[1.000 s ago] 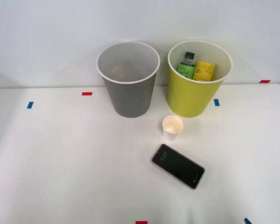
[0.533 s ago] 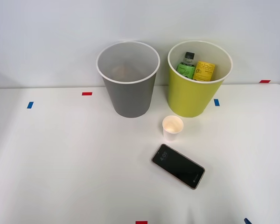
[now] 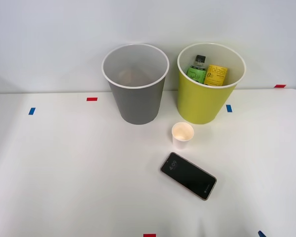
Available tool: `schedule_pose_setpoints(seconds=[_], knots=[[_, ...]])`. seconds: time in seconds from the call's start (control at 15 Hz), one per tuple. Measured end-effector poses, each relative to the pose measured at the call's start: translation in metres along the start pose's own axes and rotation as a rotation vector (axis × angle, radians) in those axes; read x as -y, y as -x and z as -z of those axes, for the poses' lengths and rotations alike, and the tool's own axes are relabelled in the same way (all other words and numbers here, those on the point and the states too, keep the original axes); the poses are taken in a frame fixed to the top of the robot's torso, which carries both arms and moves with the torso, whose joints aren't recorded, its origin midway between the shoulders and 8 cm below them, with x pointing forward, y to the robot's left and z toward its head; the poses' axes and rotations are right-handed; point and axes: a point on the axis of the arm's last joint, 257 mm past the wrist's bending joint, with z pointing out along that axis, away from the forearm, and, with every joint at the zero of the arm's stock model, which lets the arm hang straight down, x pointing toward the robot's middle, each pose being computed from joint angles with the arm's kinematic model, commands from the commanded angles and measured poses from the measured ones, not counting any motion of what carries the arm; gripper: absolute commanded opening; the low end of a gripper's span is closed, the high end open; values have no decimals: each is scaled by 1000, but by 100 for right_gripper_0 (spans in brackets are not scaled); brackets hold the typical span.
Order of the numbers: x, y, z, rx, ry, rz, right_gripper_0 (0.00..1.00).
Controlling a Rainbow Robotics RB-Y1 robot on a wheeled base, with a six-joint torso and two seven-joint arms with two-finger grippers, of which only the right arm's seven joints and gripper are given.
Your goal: Put cans in the gray bin, plastic bottles in the light green bin
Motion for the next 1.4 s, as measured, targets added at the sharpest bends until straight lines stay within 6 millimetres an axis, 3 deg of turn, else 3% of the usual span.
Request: schedule_pose_setpoints(seconds=[1.4], knots=[[0,0,0,0,0,0,100]])
